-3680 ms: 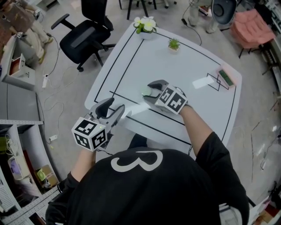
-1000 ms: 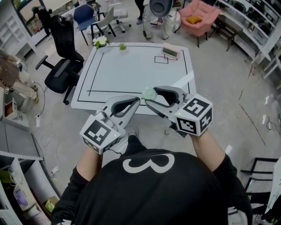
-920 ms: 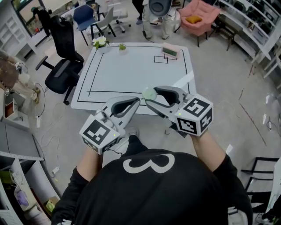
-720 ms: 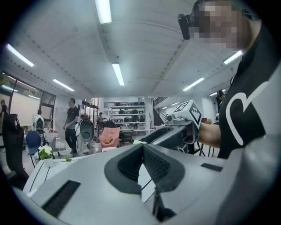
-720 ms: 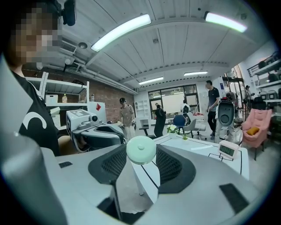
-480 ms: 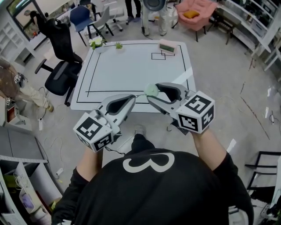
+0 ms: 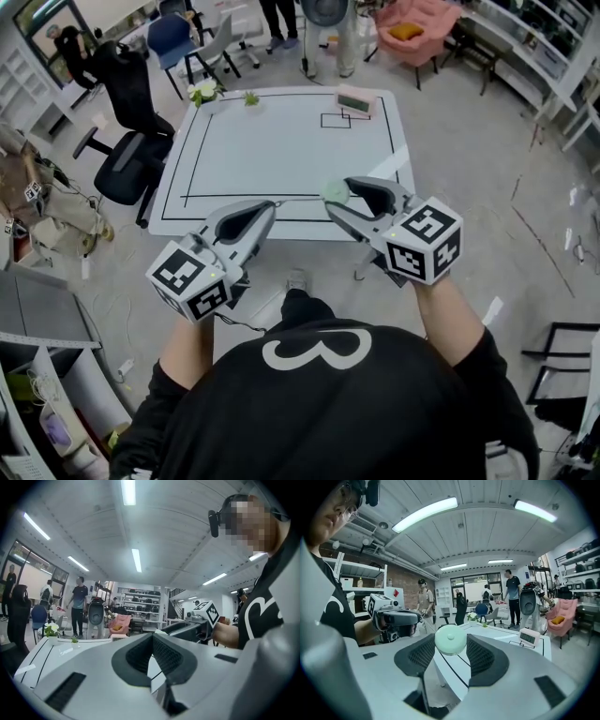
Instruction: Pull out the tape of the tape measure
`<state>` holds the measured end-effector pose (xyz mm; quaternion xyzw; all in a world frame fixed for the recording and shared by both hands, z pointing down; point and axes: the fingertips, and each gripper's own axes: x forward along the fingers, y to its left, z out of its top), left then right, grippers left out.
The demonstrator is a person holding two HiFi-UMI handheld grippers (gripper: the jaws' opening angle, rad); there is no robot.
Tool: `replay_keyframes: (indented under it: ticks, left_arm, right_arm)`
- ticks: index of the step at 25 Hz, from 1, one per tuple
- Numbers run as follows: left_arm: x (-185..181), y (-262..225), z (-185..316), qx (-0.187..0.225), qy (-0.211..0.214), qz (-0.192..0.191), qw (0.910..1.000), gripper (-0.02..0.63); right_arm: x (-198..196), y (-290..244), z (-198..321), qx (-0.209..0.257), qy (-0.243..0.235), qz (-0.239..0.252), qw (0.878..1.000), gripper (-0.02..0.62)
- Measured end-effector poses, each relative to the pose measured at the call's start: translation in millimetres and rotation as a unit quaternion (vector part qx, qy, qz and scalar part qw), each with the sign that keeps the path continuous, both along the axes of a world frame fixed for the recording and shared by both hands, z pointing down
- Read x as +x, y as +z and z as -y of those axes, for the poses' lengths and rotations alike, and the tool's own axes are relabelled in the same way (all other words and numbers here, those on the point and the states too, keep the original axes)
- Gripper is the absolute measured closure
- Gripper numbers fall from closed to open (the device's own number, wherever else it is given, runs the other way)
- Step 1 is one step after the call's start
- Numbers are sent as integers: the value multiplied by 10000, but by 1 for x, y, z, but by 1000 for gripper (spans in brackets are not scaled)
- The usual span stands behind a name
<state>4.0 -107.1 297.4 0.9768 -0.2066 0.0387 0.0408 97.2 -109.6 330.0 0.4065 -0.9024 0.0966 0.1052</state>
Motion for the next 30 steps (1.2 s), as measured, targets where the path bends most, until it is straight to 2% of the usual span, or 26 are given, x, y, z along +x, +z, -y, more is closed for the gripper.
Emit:
replay_keyframes:
  ticks: [12, 22, 30]
  left_arm:
    - [-9, -4, 11, -104, -180, 15, 9998, 606]
    - [-20, -10, 10, 158, -434, 229, 9987, 606]
    - [-38, -16, 15, 227, -755, 230, 9966, 605]
  right_arm:
    - [27, -2, 6, 24, 287, -59, 9996, 376]
    - [45, -4, 1, 117, 552, -123, 9983, 376]
    - [64, -7, 2, 140, 759, -100, 9970, 376]
